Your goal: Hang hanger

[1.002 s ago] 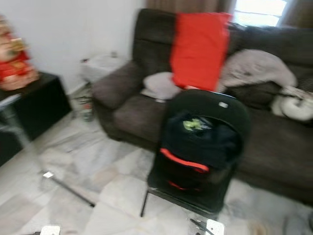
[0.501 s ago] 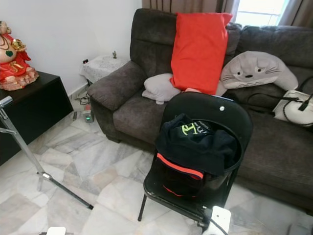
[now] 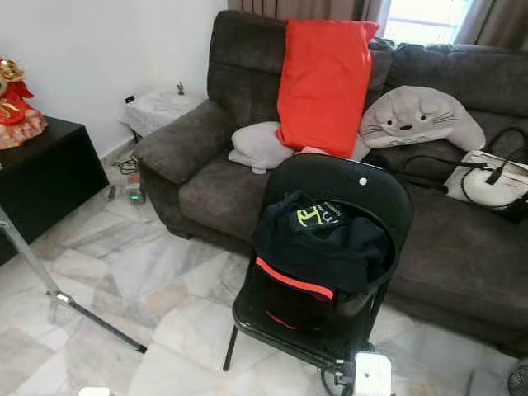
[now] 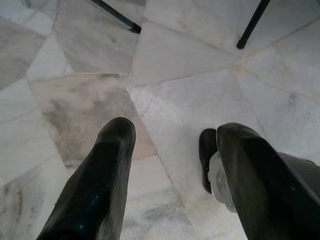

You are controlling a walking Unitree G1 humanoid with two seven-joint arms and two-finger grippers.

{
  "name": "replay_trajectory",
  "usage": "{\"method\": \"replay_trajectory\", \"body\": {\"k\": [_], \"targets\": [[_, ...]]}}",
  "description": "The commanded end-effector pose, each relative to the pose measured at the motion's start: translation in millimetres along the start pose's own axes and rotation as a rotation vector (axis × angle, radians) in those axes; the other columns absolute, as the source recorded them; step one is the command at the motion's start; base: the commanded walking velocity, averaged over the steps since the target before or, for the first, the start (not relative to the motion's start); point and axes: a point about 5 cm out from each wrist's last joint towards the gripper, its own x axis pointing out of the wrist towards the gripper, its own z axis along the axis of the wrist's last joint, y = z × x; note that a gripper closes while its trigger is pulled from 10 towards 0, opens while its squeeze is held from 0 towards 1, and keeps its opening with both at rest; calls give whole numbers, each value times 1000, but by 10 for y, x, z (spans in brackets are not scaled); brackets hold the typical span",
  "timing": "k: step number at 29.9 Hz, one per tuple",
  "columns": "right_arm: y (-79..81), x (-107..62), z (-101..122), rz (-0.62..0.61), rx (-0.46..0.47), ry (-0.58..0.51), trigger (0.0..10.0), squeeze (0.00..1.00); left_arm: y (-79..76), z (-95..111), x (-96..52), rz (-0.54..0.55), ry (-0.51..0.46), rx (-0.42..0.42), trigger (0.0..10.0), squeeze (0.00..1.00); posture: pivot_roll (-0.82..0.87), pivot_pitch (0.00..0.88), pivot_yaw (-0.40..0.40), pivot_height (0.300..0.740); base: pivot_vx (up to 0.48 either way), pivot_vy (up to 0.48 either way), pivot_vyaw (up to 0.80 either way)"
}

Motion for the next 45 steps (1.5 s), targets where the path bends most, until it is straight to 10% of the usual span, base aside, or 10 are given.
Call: {"method": "replay_trajectory", "body": {"k": [1,6,7,11,15,25,26,27,28,45], "targets": [[-79,101,270,-48,-63,-101,10000,0,44,-82,-26,11,29,1,10000,0,23,0,-18,740,0,0,0],[-131,218,421,-83,-160,-148,10000,24,49,-82,-25,12,31,2,10000,0,25,0,-19,740,0,0,0],[-140,261,479,-98,-187,-163,10000,1000,52,-79,-24,13,30,1,10000,0,27,0,-18,740,0,0,0],[-137,337,588,-109,-247,-181,10000,1000,55,-72,-21,14,30,-2,10000,0,27,0,-17,740,0,0,0],[-96,548,700,-81,-575,-130,10000,1000,39,-55,-14,13,27,-11,10000,0,26,0,-14,740,0,0,0],[30,703,565,-24,-593,-14,10000,1000,15,-5,1,6,8,-11,10000,0,38,14,-6,740,0,0,0],[43,708,581,-18,-592,-20,10000,216,12,3,3,5,5,-10,10000,0,38,15,-5,740,0,0,0],[51,708,592,-15,-593,-25,10000,216,10,8,5,4,3,-10,10000,0,38,14,-6,740,0,0,0],[63,700,596,-8,-598,-30,10000,0,7,16,6,3,0,-9,10000,0,39,14,-6,740,0,0,0],[131,599,356,43,-623,41,10000,0,-65,33,5,-24,-22,11,10000,0,46,6,-7,740,0,0,0]]}}
